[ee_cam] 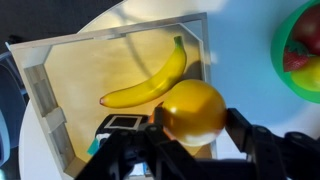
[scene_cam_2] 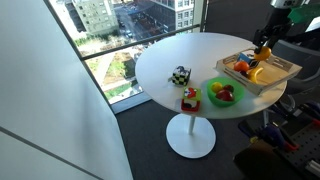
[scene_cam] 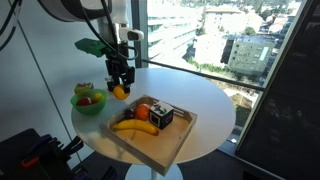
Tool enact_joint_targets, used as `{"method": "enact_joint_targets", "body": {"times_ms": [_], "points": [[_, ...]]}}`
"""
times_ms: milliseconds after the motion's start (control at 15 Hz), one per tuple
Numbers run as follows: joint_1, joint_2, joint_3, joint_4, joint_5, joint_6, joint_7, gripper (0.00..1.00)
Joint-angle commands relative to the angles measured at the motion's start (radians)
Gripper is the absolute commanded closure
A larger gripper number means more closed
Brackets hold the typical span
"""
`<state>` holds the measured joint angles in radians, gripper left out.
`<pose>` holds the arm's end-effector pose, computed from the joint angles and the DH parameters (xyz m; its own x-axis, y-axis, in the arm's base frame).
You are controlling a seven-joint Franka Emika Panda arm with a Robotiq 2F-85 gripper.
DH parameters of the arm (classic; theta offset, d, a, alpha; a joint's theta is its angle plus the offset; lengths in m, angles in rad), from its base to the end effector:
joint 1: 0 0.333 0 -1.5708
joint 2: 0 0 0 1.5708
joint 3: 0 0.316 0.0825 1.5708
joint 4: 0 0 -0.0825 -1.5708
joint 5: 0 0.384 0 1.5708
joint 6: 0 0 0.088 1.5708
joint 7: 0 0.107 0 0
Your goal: Pick up the toy orange from the green bowl and put it in the tray
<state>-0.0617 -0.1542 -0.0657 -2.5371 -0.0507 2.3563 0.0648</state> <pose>0.4386 -0.0564 0.3266 0.9876 -0.1546 -0.0255 -0.1539 -0.9877 0.0265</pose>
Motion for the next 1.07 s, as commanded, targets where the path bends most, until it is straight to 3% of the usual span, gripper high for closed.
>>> {"method": "enact_joint_targets", "body": {"times_ms": [0,867,933,1000], "points": [[-0.027,0.0,-0.029,-0.005,0.013,0.002,-0.042,0.61],[-0.083,0.046,-0.087,-0.042,-0.001,0.078,-0.099,0.61],[-0.082,0.05,-0.083,-0.033,0.0,0.062,-0.071,0.36],[-0.081,0.053,-0.083,-0.034,0.0,0.064,-0.074,0.36]]}}
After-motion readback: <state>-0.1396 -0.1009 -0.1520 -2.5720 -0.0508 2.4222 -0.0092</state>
